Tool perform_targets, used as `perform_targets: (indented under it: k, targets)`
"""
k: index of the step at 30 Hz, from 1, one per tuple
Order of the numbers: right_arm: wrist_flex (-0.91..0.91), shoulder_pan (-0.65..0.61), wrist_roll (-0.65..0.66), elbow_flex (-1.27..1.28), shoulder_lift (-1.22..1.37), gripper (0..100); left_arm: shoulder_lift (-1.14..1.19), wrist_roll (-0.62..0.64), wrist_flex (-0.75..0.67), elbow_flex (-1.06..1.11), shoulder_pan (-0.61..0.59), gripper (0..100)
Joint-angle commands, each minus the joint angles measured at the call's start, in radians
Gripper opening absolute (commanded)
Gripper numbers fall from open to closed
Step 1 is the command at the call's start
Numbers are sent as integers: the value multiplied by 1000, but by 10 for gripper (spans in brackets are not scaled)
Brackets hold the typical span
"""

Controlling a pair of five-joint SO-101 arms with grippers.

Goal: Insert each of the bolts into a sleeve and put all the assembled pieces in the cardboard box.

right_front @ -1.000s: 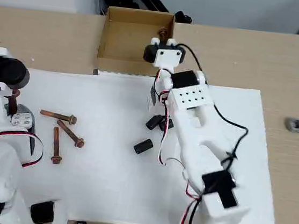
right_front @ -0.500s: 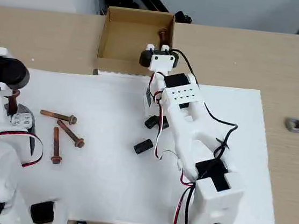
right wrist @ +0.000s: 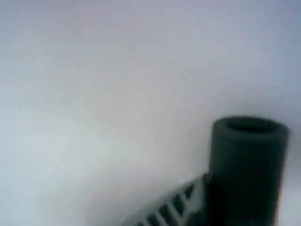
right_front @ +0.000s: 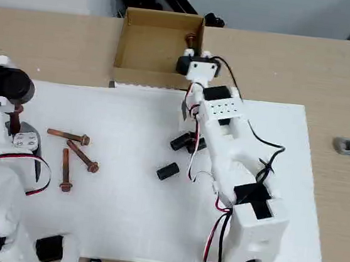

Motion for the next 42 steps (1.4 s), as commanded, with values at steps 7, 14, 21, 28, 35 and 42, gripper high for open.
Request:
perform_targets:
  k: [7, 14, 21, 28, 35, 42]
  targets:
    - [-56, 7, -2, -9, 61, 194, -12, -6, -18, -7, 0, 6]
    - [-70, 7, -2, -11, 110, 193, -12, -6, -5, -5, 0, 6]
    - [-71, 7, 5, -11, 111, 0, -12, -6, -6, -5, 0, 6]
    - [-68, 12, 25, -8, 111, 4, -12, -6, -6, -5, 0, 6]
    - [-21, 12, 26, -25, 77, 4, -12, -6, -6, -5, 0, 6]
    - [87, 7, 26, -37, -177, 4, -12, -6, -15, -5, -2, 6]
